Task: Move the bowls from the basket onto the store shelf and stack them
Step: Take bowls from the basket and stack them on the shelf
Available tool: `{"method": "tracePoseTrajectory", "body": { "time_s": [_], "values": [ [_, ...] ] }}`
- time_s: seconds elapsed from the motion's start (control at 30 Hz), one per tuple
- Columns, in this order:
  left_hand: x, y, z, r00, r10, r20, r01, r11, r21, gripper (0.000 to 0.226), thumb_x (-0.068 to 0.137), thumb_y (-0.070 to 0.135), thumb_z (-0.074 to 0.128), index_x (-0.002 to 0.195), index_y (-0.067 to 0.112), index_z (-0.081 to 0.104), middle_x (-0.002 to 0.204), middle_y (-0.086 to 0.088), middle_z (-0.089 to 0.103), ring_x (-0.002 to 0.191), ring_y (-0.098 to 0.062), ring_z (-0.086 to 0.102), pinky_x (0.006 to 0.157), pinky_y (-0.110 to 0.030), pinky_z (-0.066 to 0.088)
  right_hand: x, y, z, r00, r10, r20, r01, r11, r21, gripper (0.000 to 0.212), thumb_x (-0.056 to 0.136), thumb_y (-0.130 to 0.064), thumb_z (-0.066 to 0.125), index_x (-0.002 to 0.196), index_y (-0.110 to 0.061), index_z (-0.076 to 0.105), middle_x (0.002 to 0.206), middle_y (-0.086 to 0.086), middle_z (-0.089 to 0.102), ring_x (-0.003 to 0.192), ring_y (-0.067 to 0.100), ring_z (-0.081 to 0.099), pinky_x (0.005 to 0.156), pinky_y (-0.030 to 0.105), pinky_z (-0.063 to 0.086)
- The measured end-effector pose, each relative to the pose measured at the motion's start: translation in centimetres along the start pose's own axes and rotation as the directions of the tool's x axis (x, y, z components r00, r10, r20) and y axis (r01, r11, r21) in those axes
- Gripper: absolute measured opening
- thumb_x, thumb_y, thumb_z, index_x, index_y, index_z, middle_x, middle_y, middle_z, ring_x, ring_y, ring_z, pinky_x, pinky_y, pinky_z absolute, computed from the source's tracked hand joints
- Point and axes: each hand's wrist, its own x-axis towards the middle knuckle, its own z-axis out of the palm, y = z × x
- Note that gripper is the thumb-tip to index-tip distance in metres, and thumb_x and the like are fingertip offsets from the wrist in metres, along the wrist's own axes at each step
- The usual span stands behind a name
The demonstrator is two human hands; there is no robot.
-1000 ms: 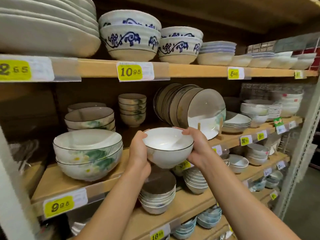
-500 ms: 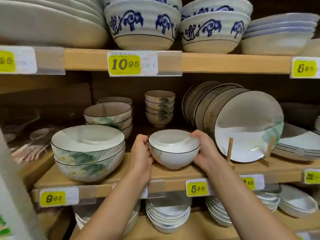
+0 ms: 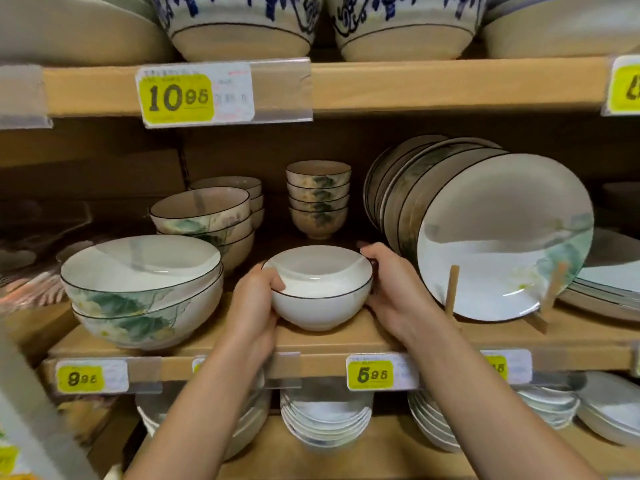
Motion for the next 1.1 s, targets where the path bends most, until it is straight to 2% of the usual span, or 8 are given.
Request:
{"method": "tracePoseTrajectory", "body": {
  "time_s": [0.17, 0.33, 0.47, 0.63, 0.87, 0.93, 1.0, 1.1],
  "values": [
    [1.2, 0.9, -0.1, 0.991, -0.102, 0.082, 0.104, 0.994, -0.021, 0.052, 0.078, 0.004, 0.036, 0.123, -0.005, 0.060, 0.119, -0.023, 0.066, 0.116, -0.039, 0.059, 0.106, -0.049, 0.042, 0.2, 1.1, 0.2, 0.999, 0.049, 0.024, -0.050, 0.997, 0.050, 0.029, 0.088, -0.009, 0.048, 0.110, -0.001, 0.064, 0.111, 0.020, 0.069, 0.110, 0.033, 0.063, 0.102, 0.047, 0.046],
    [-1.3, -1.3, -0.4, 0.994, 0.074, -0.076, -0.079, 0.995, -0.065, 0.042, 0.082, 0.023, 0.058, 0.122, 0.010, 0.062, 0.114, -0.009, 0.071, 0.108, -0.021, 0.066, 0.096, -0.041, 0.051, -0.7, 2.4, -0.1, 0.997, -0.079, 0.022, 0.081, 0.992, -0.101, 0.022, 0.086, -0.025, 0.050, 0.098, -0.020, 0.068, 0.104, 0.003, 0.072, 0.105, 0.020, 0.064, 0.102, 0.046, 0.046],
    [-1.9, -1.7, -0.3, 0.989, 0.150, 0.015, -0.150, 0.985, 0.085, 0.043, 0.082, 0.024, 0.053, 0.125, 0.023, 0.058, 0.111, 0.003, 0.072, 0.106, -0.014, 0.066, 0.094, -0.037, 0.050, -1.4, 2.7, -0.2, 0.992, -0.123, 0.002, 0.122, 0.985, -0.124, 0.051, 0.080, -0.041, 0.056, 0.130, -0.032, 0.055, 0.130, -0.006, 0.059, 0.120, 0.015, 0.055, 0.108, 0.042, 0.041],
    [-0.5, -1.2, -1.7, 0.992, 0.128, 0.008, -0.128, 0.987, 0.094, 0.042, 0.094, 0.031, 0.047, 0.133, 0.017, 0.055, 0.129, -0.004, 0.063, 0.121, -0.016, 0.058, 0.108, -0.041, 0.042, -3.0, 3.1, -2.2, 0.992, -0.116, 0.047, 0.119, 0.992, -0.052, 0.055, 0.085, -0.034, 0.063, 0.137, -0.030, 0.047, 0.131, -0.006, 0.061, 0.114, 0.007, 0.061, 0.094, 0.032, 0.052],
    [-1.3, 0.1, -0.2, 0.978, 0.173, 0.118, -0.172, 0.985, -0.019, 0.040, 0.093, 0.035, 0.045, 0.127, 0.020, 0.058, 0.121, -0.001, 0.068, 0.114, -0.014, 0.061, 0.099, -0.035, 0.047, -3.5, 0.1, -0.3, 0.970, -0.182, 0.161, 0.191, 0.981, -0.044, 0.029, 0.096, -0.012, 0.054, 0.119, -0.029, 0.058, 0.119, 0.002, 0.068, 0.111, 0.014, 0.064, 0.102, 0.044, 0.048],
    [-0.2, 2.6, 1.2, 0.980, 0.183, 0.083, -0.182, 0.983, -0.010, 0.030, 0.093, 0.037, 0.044, 0.111, 0.022, 0.064, 0.103, 0.000, 0.074, 0.096, -0.011, 0.068, 0.077, -0.026, 0.055, -3.0, -2.1, 1.0, 0.953, -0.262, 0.151, 0.272, 0.961, -0.053, 0.015, 0.097, -0.012, 0.052, 0.096, -0.021, 0.063, 0.111, 0.007, 0.071, 0.107, 0.017, 0.066, 0.098, 0.042, 0.050],
    [1.3, 5.1, 3.0, 0.979, 0.199, 0.051, -0.195, 0.977, -0.083, 0.023, 0.096, 0.035, 0.043, 0.092, 0.025, 0.063, 0.080, 0.006, 0.074, 0.078, -0.011, 0.070, 0.057, -0.019, 0.051, -1.6, -4.4, 2.3, 0.948, -0.308, 0.074, 0.311, 0.950, -0.034, 0.014, 0.097, -0.010, 0.049, 0.101, -0.012, 0.062, 0.108, 0.008, 0.070, 0.103, 0.018, 0.067, 0.094, 0.039, 0.053],
    [4.3, 8.4, 5.4, 0.975, 0.223, -0.014, -0.223, 0.966, -0.128, 0.025, 0.099, 0.036, 0.040, 0.090, 0.022, 0.059, 0.092, -0.003, 0.067, 0.088, -0.022, 0.065, 0.068, -0.021, 0.053, 1.4, -7.1, 5.2, 0.939, -0.345, -0.008, 0.345, 0.938, -0.027, 0.014, 0.096, -0.014, 0.049, 0.098, -0.020, 0.060, 0.097, 0.002, 0.067, 0.092, 0.017, 0.063, 0.089, 0.036, 0.053]
  ]
}}
